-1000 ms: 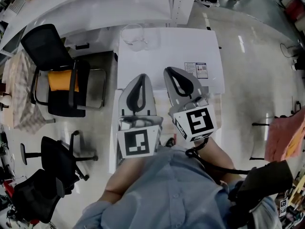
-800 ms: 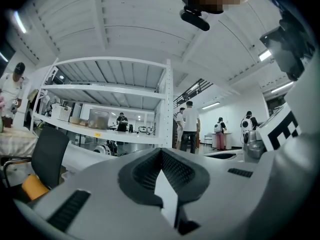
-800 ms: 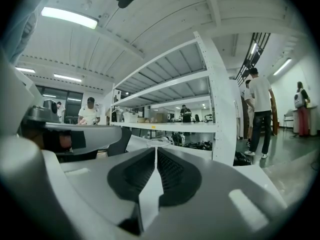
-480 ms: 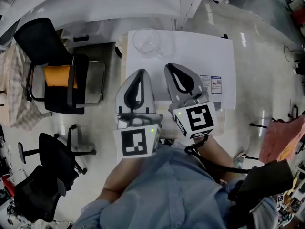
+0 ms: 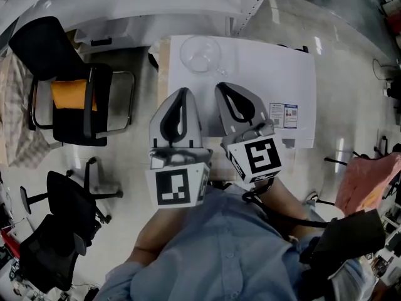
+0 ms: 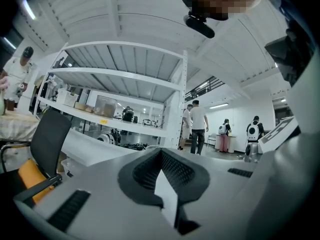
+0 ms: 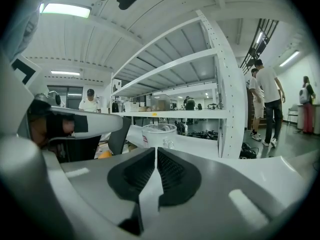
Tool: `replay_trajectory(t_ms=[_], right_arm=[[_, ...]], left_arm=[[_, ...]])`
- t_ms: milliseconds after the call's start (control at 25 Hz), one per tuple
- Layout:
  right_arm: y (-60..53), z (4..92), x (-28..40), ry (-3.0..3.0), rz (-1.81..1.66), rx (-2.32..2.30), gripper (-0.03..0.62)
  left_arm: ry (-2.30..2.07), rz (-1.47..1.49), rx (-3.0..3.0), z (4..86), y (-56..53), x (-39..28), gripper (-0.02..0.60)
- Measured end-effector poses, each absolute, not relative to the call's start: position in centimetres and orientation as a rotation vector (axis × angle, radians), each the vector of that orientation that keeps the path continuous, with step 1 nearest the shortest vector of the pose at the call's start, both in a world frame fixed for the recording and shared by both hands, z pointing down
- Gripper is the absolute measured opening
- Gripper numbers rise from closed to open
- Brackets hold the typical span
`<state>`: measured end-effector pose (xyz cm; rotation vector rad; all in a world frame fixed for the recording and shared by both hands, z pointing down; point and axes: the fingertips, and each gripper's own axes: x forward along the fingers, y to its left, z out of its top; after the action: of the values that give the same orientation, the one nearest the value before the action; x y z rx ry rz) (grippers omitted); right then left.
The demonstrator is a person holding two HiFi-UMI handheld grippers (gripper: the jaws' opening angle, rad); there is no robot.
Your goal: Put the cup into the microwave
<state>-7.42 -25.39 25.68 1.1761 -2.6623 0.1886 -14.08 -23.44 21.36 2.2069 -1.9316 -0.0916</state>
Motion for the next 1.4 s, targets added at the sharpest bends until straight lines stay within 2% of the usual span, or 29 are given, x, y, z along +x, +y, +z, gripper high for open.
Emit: replay_trajectory(t_ms=[320,560,880,960,1040,1120,1400], right_arm=[[-24.9,25.0,-7.4,-2.681,0.178,1.171,0.042],[-24.6,24.1,-7.6,-2.706,0.160,1.143,0.178],[-25.3,23.7,-8.0,-2.738,0.169,1.151,0.271],[-25.4,23.7,-8.3,-2.757,0.181,1.136,0.331],[-25.6,23.9,-8.4,-2.772,0.198,1.127,0.421],[-25.8,24.1,-8.7,-2.779,0.207,1.105,0.463],[-26.6,25.0,-9.3,-2.757,0.211,1.084,0.476]], left_arm=[[-1.942,-0.096,2.208,21.2,-22.9,-14.2,0.006],[-1.961,-0.101,2.217,20.2,-22.5,-14.3,0.006],[-1.979,-0.138,2.226,19.4,-22.7,-15.1,0.006],[-1.982,-0.149,2.222,19.3,-22.8,-15.3,0.006],[-1.981,-0.138,2.212,19.5,-22.8,-15.5,0.006],[-1.981,-0.123,2.200,19.9,-22.9,-15.7,0.006],[-1.982,-0.122,2.182,20.3,-23.4,-16.3,0.006]])
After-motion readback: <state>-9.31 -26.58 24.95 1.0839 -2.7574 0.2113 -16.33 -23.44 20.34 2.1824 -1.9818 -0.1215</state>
